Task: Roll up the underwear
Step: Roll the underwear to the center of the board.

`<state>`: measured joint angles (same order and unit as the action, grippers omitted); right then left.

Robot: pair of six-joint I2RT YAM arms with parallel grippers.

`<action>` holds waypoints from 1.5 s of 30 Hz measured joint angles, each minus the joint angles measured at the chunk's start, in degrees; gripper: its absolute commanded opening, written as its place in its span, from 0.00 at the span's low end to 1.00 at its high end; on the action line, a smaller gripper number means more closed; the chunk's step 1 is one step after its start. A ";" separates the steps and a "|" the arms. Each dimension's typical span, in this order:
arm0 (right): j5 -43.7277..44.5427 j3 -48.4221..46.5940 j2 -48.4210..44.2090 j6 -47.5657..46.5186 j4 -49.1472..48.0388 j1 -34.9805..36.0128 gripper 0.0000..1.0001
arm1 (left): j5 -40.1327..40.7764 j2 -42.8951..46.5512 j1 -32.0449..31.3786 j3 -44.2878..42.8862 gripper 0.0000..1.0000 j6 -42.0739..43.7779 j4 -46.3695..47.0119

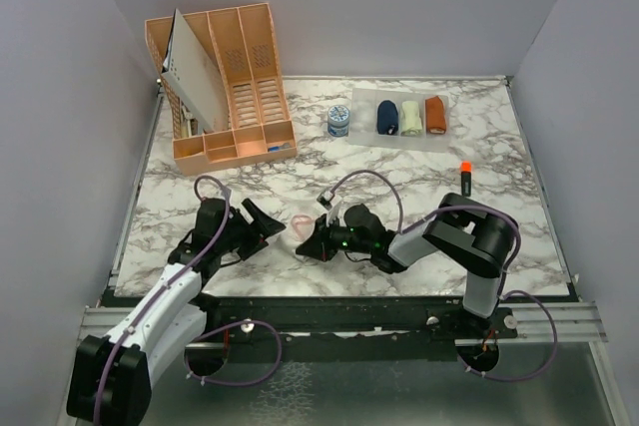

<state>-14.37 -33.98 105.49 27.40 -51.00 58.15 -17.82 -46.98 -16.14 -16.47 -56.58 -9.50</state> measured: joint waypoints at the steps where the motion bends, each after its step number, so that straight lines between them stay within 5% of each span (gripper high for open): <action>1: -1.14 0.26 0.92 3.32 -1.53 -1.01 0.03 | -0.07 0.94 0.02 0.57 0.80 -0.13 -0.07; 11: -3.48 6.91 4.68 22.82 -14.43 -6.95 0.05 | -1.73 5.73 -0.13 5.90 0.80 -3.19 -0.28; 29: -1.88 10.73 8.81 32.52 -24.92 -7.56 0.06 | 7.17 -12.31 -14.91 4.50 0.72 -10.47 20.09; 38: -1.86 11.67 10.38 33.38 -28.59 -8.04 0.15 | 12.68 -21.20 -16.26 2.51 0.29 -8.74 26.82; 45: -2.97 10.88 7.93 28.48 -24.63 -8.98 0.45 | 13.90 -22.23 -16.76 2.14 0.10 -6.78 26.91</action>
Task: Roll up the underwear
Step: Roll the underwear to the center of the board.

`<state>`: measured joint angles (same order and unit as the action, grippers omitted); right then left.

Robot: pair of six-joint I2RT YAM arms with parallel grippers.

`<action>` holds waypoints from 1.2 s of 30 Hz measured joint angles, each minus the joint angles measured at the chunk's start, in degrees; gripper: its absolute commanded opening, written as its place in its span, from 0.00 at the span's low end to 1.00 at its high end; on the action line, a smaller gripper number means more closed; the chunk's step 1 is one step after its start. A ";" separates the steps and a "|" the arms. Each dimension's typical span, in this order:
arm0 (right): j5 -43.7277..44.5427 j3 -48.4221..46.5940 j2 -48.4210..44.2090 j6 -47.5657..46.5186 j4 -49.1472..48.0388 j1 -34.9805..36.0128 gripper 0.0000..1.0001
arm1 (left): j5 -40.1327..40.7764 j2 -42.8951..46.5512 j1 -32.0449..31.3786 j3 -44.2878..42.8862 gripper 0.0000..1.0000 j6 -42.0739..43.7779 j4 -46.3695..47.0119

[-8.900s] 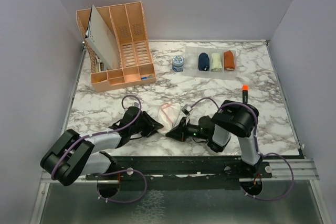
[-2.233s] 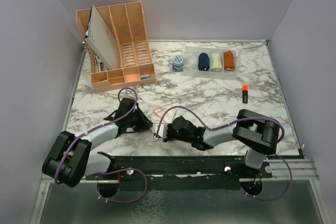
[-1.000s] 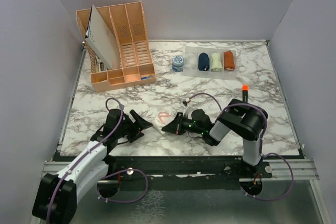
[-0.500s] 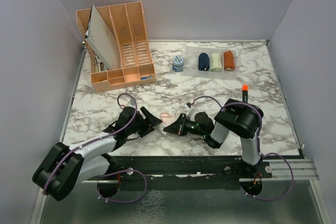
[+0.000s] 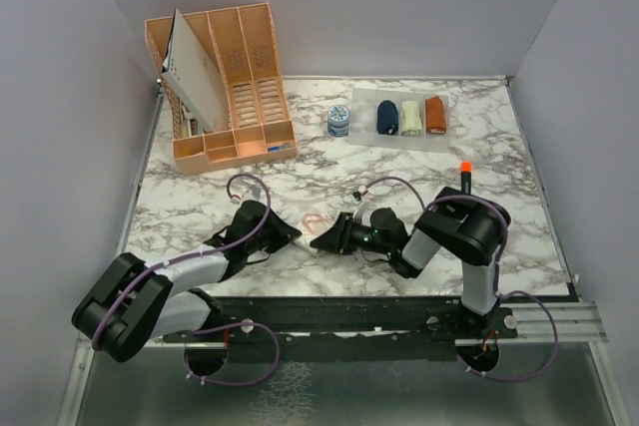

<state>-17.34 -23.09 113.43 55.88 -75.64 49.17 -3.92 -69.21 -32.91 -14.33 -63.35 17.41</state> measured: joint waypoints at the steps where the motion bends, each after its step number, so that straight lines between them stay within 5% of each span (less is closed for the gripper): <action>1: -0.13 -0.50 -1.64 -2.27 2.54 -0.04 0.49 | 0.28 0.42 -0.07 0.00 0.09 0.17 -0.48; 3: -0.15 -2.27 -5.62 -8.17 10.01 -0.11 0.69 | 0.72 1.79 -0.13 -0.24 0.05 0.61 -2.36; 5: 0.46 -3.82 -9.09 -13.46 16.57 -0.13 0.76 | 1.18 3.34 -0.13 -1.33 0.02 0.87 -5.73; 12: 4.68 -4.31 -21.81 -34.25 33.20 0.52 0.75 | 3.67 7.21 -0.13 -7.28 0.00 1.01 -16.70; 18: 9.20 -4.02 -29.14 -52.96 35.52 7.98 0.74 | 3.85 6.73 -0.13 -8.17 0.00 0.50 -22.58; 25: 15.30 -8.48 -23.61 -68.67 35.87 16.74 0.74 | 3.82 5.09 -0.13 -8.17 0.00 0.26 -25.07; 36: 24.83 -10.91 -13.18 -77.90 33.99 21.66 0.67 | 3.74 4.76 -0.13 -8.52 0.00 0.37 -25.75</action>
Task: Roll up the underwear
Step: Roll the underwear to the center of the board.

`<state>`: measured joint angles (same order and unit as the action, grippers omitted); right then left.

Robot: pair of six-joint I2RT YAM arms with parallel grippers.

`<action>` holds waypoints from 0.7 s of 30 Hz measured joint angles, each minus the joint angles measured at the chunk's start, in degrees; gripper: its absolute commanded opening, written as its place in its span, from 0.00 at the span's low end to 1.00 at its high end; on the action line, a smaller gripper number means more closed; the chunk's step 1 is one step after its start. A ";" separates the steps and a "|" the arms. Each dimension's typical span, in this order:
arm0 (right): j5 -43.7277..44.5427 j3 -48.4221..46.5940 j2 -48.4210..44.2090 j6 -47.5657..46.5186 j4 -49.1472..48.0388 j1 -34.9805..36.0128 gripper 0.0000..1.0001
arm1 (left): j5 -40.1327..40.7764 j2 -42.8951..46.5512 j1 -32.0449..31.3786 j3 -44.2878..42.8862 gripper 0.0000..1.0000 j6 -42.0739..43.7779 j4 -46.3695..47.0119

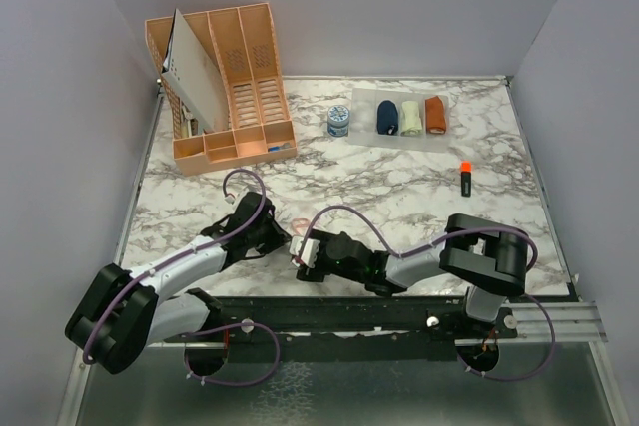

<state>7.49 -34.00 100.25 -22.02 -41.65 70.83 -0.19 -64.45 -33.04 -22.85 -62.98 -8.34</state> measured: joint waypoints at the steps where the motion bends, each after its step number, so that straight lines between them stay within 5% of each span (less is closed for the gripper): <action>1: 0.55 -0.11 0.31 -0.46 -0.39 0.00 0.63 | 0.00 -0.11 0.00 -0.02 0.00 0.04 -0.04; 14: 5.16 -0.22 1.97 3.30 -1.49 0.24 0.11 | -0.33 -0.07 -0.04 -0.28 0.07 0.28 -0.39; 21: -3.54 3.74 0.55 17.31 -6.95 -2.21 0.04 | -0.22 5.01 -0.33 0.39 0.44 0.09 -2.14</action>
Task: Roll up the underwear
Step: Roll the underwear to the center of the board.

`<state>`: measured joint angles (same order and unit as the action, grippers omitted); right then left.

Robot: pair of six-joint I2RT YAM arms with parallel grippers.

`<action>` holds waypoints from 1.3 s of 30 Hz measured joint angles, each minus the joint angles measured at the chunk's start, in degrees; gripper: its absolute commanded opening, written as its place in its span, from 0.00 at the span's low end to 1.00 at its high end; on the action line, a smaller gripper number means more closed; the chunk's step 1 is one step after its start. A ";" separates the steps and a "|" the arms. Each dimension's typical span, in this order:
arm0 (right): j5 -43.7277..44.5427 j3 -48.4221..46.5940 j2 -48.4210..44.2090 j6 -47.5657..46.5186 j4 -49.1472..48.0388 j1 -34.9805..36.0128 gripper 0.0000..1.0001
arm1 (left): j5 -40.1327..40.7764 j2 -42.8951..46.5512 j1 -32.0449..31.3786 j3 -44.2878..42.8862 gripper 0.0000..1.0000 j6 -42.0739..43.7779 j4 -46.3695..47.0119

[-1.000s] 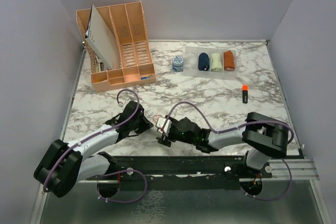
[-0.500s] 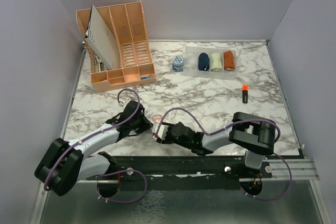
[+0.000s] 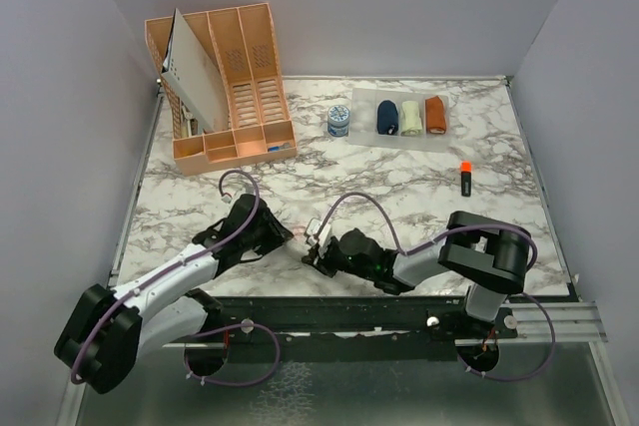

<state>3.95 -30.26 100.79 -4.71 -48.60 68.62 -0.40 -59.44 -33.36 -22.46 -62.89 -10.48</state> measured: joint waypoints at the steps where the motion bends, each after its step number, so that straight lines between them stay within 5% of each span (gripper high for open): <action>1: -2.40 0.74 -0.20 2.89 -0.98 -1.11 0.04 | 0.17 1.36 0.02 0.15 0.48 0.04 -0.44; 5: -11.45 2.62 -0.26 14.45 -4.26 -6.75 0.04 | 1.20 6.27 0.02 0.59 0.57 -0.17 -0.44; 15: -26.29 4.83 6.91 40.30 -15.50 -17.92 0.05 | -1.22 9.22 -0.15 6.38 0.60 -0.11 7.17; 28: -30.47 5.03 12.26 51.67 -22.69 -20.76 0.12 | -2.16 -1.92 -3.02 7.56 0.61 -3.52 17.40; 35: -32.65 3.96 11.89 49.96 -20.94 -21.20 0.43 | -0.79 -7.37 -4.07 6.69 0.38 -6.08 21.66; 39: -32.33 2.16 5.49 41.07 -9.68 -21.22 0.60 | -0.07 -10.40 -4.76 5.09 0.33 -5.66 21.90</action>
<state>-28.38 -28.10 106.28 36.36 -58.28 47.40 -0.47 -69.84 -38.13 -17.37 -68.55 11.42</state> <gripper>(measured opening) 0.498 0.361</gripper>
